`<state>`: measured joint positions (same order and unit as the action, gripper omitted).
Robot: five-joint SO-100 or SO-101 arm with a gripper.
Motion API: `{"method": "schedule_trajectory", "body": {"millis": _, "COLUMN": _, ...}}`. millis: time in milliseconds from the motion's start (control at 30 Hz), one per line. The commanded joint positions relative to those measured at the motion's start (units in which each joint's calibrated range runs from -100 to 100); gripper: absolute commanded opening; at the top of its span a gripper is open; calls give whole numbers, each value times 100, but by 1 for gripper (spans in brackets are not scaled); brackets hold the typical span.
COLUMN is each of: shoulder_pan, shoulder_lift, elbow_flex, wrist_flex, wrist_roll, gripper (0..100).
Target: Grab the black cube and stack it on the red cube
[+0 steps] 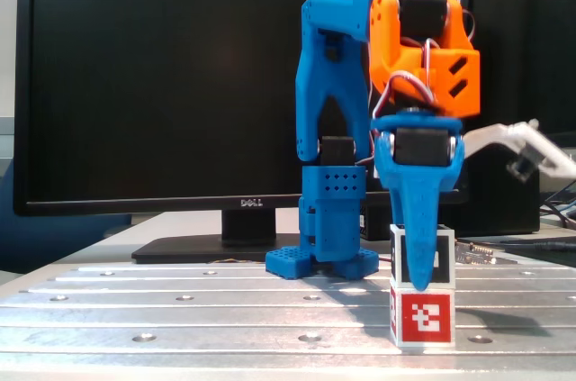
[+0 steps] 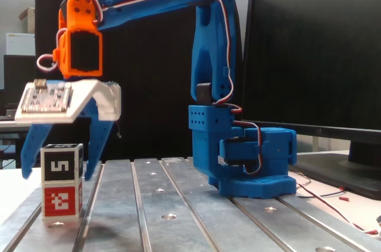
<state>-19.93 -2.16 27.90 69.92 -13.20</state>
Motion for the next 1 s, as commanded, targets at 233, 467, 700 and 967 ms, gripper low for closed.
{"method": "schedule_trajectory", "body": {"millis": 233, "shoulder_pan": 55, "shoulder_lift": -110, "elbow_flex": -967, "wrist_flex": 1059, "wrist_roll": 21, "gripper": 30}}
{"method": "schedule_trajectory", "body": {"millis": 467, "shoulder_pan": 158, "shoulder_lift": -102, "elbow_flex": -2044, "wrist_flex": 2145, "wrist_roll": 31, "gripper": 30}}
{"method": "schedule_trajectory", "body": {"millis": 700, "shoulder_pan": 409, "shoulder_lift": -93, "elbow_flex": -2930, "wrist_flex": 2974, "wrist_roll": 36, "gripper": 30}}
{"method": "schedule_trajectory", "body": {"millis": 967, "shoulder_pan": 845, "shoulder_lift": -102, "elbow_flex": -3011, "wrist_flex": 2965, "wrist_roll": 515, "gripper": 30}}
